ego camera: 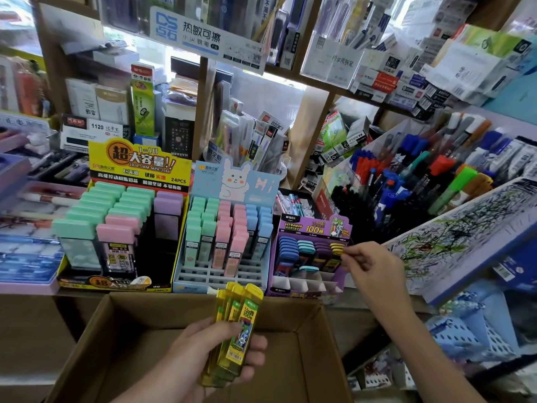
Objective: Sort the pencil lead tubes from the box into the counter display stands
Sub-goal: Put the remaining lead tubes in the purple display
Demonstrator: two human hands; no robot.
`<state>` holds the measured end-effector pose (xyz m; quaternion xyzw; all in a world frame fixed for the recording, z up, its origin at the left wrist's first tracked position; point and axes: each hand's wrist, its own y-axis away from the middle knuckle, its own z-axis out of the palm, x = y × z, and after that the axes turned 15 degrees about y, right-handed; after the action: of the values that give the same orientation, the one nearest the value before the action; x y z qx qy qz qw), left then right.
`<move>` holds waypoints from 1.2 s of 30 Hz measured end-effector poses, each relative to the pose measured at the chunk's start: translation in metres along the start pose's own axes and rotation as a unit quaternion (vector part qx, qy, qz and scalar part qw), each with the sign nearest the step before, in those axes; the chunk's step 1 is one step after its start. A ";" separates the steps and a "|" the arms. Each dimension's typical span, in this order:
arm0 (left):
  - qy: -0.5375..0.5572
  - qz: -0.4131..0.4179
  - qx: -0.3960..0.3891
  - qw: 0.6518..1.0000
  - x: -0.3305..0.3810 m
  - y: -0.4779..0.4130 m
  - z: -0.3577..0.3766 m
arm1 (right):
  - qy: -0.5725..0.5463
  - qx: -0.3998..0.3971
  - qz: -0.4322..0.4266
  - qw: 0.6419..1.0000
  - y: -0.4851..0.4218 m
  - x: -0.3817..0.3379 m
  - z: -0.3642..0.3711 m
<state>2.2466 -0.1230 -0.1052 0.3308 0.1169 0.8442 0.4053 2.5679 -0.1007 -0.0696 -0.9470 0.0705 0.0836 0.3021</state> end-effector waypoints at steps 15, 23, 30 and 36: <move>0.045 0.015 0.017 0.999 -0.002 0.000 0.002 | -0.247 -0.101 0.118 0.956 0.051 -0.071 -0.020; 0.019 0.020 0.021 0.999 -0.002 0.003 0.006 | -0.401 -0.231 0.183 0.867 0.063 -0.110 -0.010; -0.001 0.015 0.001 1.000 -0.003 0.005 0.007 | -0.452 -0.270 0.195 0.828 0.065 -0.117 -0.006; 0.014 0.031 0.012 0.999 -0.005 -0.003 0.000 | -0.477 -0.227 0.219 0.820 0.061 -0.101 -0.023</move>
<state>2.2507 -0.1252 -0.1087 0.3277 0.1223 0.8592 0.3733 2.4608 -0.1549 -0.0652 -0.7900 0.1021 0.6027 0.0479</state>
